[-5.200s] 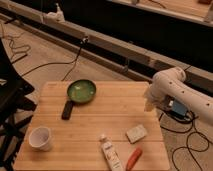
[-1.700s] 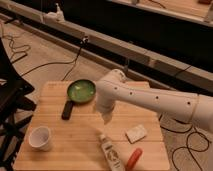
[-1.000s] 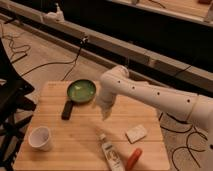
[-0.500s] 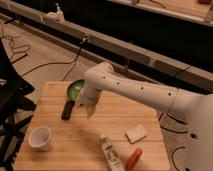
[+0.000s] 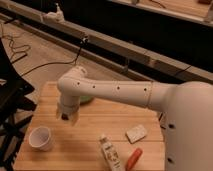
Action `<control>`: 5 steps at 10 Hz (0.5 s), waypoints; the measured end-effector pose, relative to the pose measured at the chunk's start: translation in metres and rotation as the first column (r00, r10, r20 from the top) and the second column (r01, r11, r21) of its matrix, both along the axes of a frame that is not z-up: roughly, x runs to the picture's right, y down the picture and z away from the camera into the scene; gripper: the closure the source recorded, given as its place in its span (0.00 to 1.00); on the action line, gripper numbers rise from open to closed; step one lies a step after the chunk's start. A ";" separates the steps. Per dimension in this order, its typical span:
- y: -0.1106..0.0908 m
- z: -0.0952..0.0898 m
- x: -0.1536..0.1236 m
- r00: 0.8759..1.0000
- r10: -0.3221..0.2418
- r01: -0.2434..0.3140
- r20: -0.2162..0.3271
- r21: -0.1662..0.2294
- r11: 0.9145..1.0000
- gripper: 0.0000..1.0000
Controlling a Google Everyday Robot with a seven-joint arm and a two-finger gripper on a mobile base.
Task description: Place the ceramic cup in the ceramic bowl
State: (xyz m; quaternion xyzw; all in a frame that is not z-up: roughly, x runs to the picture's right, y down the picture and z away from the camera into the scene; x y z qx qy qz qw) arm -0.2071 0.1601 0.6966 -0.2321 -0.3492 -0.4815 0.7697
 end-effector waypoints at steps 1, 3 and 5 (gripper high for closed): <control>0.007 -0.006 -0.007 0.999 -0.029 0.029 0.020 0.000 1.000 0.43; 0.007 -0.006 -0.004 0.999 -0.032 0.032 0.017 0.000 1.000 0.43; 0.008 -0.005 -0.005 0.999 -0.031 0.031 0.017 -0.003 1.000 0.43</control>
